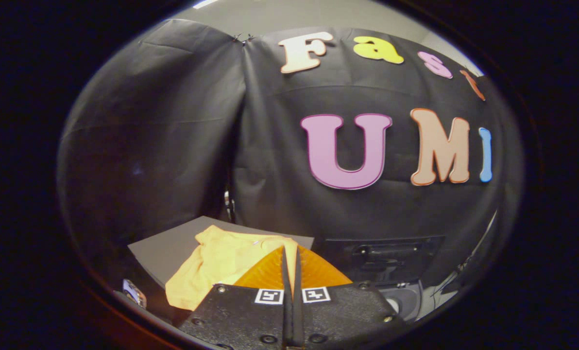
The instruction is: Put the clothes into the washing machine and then close the washing machine lid.
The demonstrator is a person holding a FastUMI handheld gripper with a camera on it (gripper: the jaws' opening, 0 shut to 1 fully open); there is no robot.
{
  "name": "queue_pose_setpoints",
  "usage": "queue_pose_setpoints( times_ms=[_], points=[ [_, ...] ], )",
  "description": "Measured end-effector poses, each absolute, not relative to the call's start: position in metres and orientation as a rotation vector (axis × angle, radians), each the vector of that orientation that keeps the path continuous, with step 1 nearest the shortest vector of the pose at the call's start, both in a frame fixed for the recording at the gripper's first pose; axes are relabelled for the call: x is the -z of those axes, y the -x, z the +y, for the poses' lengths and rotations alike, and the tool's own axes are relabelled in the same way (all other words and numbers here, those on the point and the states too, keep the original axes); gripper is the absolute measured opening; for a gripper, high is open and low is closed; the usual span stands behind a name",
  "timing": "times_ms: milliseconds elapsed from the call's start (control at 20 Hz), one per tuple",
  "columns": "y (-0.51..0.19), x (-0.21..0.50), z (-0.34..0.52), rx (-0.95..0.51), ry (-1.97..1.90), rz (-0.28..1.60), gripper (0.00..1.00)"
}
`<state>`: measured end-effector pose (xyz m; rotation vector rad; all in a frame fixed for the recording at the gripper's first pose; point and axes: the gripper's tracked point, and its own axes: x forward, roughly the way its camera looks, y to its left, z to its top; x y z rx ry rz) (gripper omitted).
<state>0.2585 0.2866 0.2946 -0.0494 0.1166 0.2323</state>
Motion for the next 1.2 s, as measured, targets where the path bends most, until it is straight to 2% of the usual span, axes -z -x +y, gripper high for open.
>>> queue_pose_setpoints(
  times_ms=[300, 600, 850, 1050, 1100, 1200],
  points=[
    [-0.274, -0.309, 0.210, -0.039, 0.103, 0.067, 0.00],
    [-0.287, -0.295, 0.147, 0.128, 0.190, 0.077, 0.00],
    [-0.299, -0.269, 0.112, 0.196, 0.185, 0.127, 0.00],
    [-0.307, -0.244, 0.100, 0.186, 0.152, 0.168, 0.00],
    [-0.309, -0.233, 0.101, 0.168, 0.140, 0.197, 0.01],
    [-0.313, -0.232, 0.094, 0.184, 0.114, 0.173, 0.17]
  ],
)
